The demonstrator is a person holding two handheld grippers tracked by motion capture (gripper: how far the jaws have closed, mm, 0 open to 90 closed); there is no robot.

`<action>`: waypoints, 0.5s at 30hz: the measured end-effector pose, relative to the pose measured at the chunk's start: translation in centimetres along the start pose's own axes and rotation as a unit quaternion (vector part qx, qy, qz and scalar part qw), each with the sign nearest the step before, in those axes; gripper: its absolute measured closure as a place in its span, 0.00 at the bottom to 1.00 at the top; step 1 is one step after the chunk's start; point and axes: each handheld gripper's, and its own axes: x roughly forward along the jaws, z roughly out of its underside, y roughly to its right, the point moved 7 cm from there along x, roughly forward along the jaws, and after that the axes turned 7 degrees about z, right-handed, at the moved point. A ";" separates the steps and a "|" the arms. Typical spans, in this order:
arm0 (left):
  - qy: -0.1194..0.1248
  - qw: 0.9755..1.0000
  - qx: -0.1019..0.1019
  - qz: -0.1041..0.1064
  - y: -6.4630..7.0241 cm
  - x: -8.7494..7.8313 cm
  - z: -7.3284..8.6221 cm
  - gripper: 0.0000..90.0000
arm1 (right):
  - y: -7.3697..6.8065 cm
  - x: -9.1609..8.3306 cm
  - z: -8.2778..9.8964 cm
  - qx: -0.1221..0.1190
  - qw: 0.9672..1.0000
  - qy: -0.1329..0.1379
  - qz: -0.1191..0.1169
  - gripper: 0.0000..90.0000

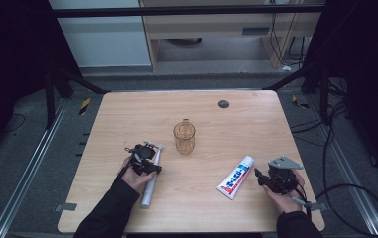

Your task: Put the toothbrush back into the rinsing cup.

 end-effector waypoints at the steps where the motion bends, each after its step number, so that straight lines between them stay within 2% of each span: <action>1: 0.000 1.000 0.000 0.000 0.0 0.0 0.0 0.67 | 0.0 0.0 0.0 0.000 1.000 0.000 0.000 0.48; 8: -0.003 1.000 -0.003 -0.002 -0.1 -0.1 0.1 0.72 | 0.0 0.0 0.0 0.000 1.000 -0.001 -0.001 0.48; 15: -0.005 1.000 -0.003 -0.001 0.0 -0.1 0.1 0.73 | 0.0 0.0 0.0 0.000 1.000 -0.002 -0.002 0.48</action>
